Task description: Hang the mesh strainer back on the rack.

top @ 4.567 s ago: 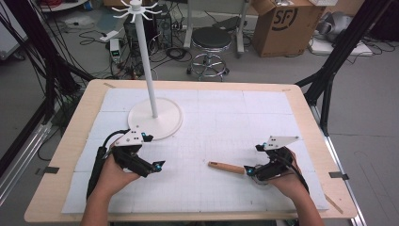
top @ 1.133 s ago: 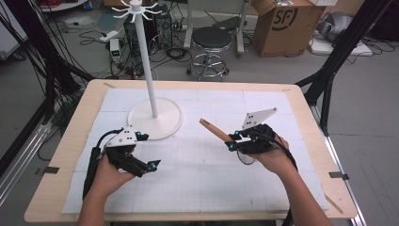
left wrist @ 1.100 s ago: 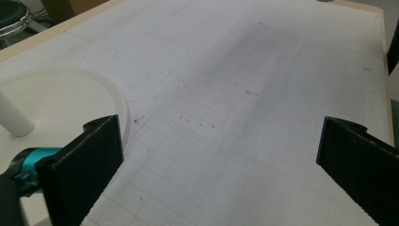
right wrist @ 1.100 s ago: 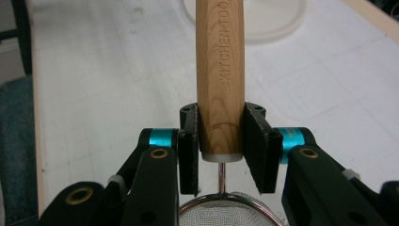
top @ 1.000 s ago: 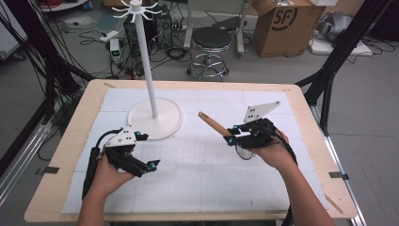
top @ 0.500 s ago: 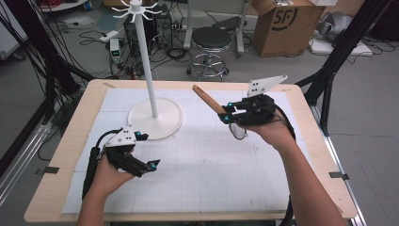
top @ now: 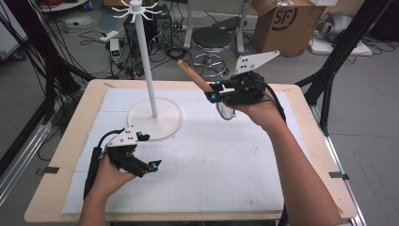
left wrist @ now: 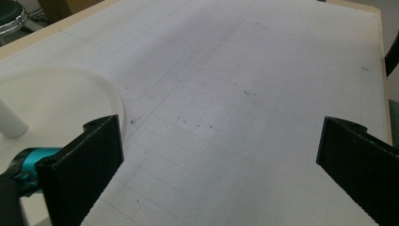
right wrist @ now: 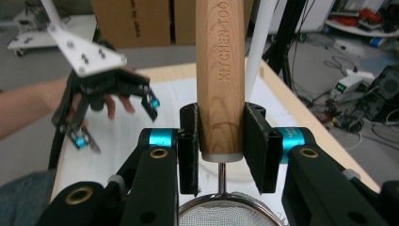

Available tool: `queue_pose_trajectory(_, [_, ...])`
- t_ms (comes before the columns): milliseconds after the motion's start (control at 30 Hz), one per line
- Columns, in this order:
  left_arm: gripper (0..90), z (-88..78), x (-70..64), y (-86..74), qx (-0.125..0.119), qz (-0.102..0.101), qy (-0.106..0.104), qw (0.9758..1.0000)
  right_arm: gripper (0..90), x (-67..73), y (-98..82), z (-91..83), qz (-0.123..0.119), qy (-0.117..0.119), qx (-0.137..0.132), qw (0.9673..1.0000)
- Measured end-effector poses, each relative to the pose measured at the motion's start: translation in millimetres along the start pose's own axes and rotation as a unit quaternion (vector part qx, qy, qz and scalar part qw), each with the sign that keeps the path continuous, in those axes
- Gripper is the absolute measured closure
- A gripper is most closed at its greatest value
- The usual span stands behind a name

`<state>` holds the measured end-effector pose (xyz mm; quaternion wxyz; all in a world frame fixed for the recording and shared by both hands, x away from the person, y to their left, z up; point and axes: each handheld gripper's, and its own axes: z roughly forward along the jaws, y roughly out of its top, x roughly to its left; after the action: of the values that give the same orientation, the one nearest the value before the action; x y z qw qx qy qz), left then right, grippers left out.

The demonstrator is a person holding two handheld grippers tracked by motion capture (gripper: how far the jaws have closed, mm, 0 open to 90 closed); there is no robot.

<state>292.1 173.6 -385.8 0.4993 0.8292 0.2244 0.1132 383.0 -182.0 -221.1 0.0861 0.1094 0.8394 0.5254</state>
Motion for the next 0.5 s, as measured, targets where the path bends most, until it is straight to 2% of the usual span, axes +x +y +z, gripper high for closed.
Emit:
queue_pose_trajectory(100, [1.6,0.6,-0.6,0.4,-0.003,-0.001,-0.002,1.0,68.7,-2.8,7.8,3.6,-0.001,0.006,-0.008,1.0])
queue_pose_trajectory(133, [1.6,1.3,-0.6,0.5,-0.002,0.0,-0.005,1.0,68.7,-5.1,10.5,5.5,-0.011,0.004,-0.011,0.9999])
queue_pose_trajectory(167, [1.6,1.9,-1.3,0.5,-0.001,-0.001,-0.004,1.0,68.7,-5.4,13.0,6.3,-0.003,0.002,-0.01,0.9999])
queue_pose_trajectory(200, [1.6,2.2,-1.4,0.6,0.001,0.001,-0.003,1.0,68.7,-7.5,15.4,7.8,-0.011,-0.002,-0.016,0.9998])
queue_pose_trajectory(300, [1.6,4.1,-2.0,0.7,0.001,0.003,-0.006,1.0,68.8,-10.2,21.7,10.7,0.0,0.001,-0.017,0.9998])
queue_pose_trajectory(500, [1.6,6.3,-1.7,0.0,0.007,0.001,-0.007,1.0,68.8,-18.4,31.5,16.1,-0.01,-0.004,-0.026,0.9996])
